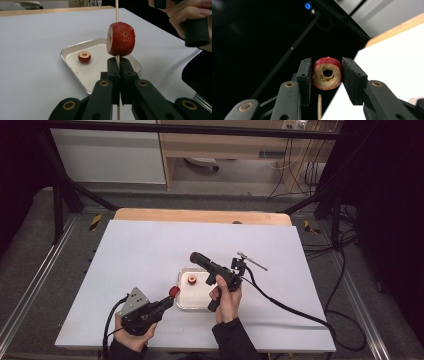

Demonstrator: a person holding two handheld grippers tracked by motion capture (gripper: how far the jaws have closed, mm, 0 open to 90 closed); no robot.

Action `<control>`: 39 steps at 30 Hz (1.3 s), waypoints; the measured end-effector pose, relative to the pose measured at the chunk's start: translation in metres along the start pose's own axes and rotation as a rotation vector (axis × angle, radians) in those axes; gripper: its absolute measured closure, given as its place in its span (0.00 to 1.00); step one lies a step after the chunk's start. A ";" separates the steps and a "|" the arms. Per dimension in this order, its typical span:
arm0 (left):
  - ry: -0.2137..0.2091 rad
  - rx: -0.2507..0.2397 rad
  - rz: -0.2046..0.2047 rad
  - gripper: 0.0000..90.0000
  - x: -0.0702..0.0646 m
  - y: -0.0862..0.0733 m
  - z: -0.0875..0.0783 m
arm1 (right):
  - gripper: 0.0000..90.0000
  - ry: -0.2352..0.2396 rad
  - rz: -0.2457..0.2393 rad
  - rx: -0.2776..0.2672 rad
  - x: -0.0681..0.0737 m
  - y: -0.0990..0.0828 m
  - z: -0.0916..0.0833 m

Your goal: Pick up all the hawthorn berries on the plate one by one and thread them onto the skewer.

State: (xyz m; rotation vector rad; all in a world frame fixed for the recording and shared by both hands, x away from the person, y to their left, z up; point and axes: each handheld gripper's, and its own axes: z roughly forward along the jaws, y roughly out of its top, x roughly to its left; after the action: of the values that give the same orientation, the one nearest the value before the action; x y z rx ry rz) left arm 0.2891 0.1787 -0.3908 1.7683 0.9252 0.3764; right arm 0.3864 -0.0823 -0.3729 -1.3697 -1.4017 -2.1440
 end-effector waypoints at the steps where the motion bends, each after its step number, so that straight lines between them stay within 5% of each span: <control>1: -0.002 -0.001 -0.006 0.98 -0.001 0.001 0.002 | 0.68 0.011 0.008 -0.012 0.000 -0.001 0.000; 17: -0.018 -0.034 -0.025 0.98 -0.008 0.008 0.008 | 0.69 0.074 0.008 -0.102 -0.002 -0.010 0.000; 28: -0.013 -0.030 -0.032 0.98 -0.007 0.008 0.009 | 0.69 0.089 0.017 -0.096 -0.004 -0.016 0.002; 39: 0.009 -0.038 -0.094 0.98 -0.010 0.008 0.013 | 0.69 0.090 0.016 -0.079 -0.010 -0.033 0.005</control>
State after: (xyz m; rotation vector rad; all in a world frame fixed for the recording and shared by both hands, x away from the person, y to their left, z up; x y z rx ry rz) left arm 0.2943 0.1620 -0.3867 1.6832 0.9975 0.3395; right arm 0.3740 -0.0639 -0.4004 -1.2890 -1.2819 -2.2428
